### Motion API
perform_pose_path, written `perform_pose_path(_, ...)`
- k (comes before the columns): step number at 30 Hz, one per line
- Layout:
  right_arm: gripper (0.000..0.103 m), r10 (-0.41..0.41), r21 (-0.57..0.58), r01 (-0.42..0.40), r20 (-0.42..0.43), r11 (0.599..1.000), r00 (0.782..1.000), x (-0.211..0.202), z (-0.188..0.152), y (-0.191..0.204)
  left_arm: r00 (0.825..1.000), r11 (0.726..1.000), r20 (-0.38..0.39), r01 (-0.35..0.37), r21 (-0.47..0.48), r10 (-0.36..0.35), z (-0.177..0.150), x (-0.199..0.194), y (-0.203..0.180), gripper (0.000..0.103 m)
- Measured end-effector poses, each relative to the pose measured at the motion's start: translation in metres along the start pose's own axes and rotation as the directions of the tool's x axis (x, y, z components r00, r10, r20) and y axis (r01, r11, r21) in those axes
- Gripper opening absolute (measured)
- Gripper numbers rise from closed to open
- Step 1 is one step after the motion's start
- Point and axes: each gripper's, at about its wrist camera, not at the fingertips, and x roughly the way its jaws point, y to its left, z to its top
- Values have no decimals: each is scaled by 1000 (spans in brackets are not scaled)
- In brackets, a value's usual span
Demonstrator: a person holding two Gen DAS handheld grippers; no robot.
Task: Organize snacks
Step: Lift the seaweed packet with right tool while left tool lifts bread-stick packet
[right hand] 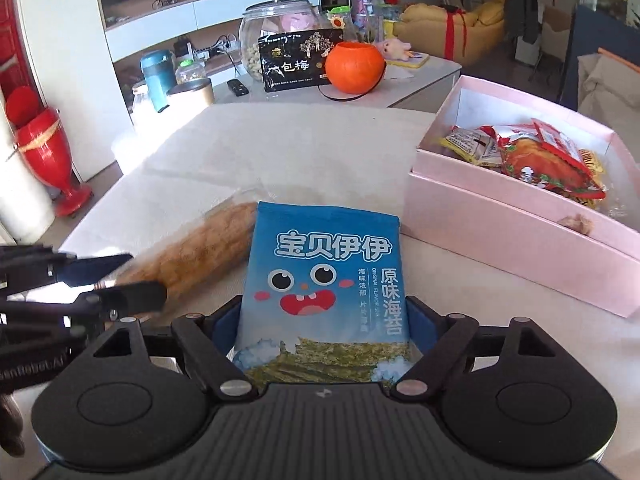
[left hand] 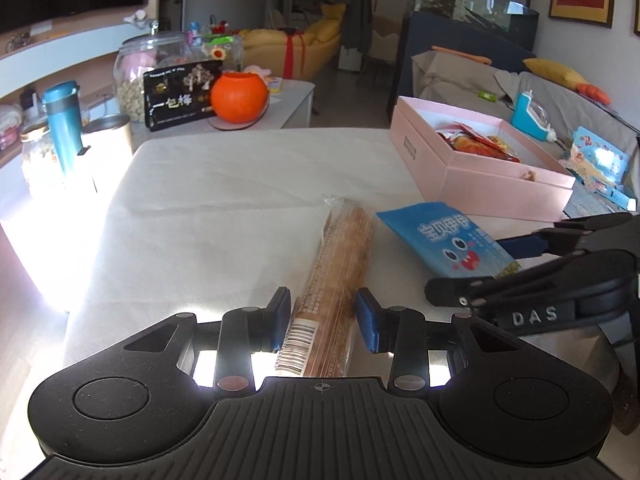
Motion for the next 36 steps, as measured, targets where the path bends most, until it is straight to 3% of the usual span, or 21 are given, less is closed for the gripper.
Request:
perform_pose_path(8,82,-142,0,143,69,990,987,-46,-34,-21,999,999,-27,39,15,-39,5,8,-16,40)
perform_pose_path(12,84,-191,72,187,52,980,980,-52,-44,-44,995,994,-59,87,67,-83,12,18,-38,40)
perform_pose_path(15,85,-214,110,210,22,971,977,-47,-52,-57,994,991,-80,81,110,-72,24,30,-49,42)
perform_pose_path(21,90,-212,148,202,52,968,976,-46,-63,-63,990,996,-137,38,76,-27,45,71,-49,43)
perform_pose_path(27,99,-181,142,172,46,975,982,-42,-62,-65,992,989,-125,5,149,13,45,77,-63,43)
perform_pose_path(36,103,-140,121,135,34,983,990,-41,-60,-67,985,981,-151,106,165,-82,30,56,-51,43)
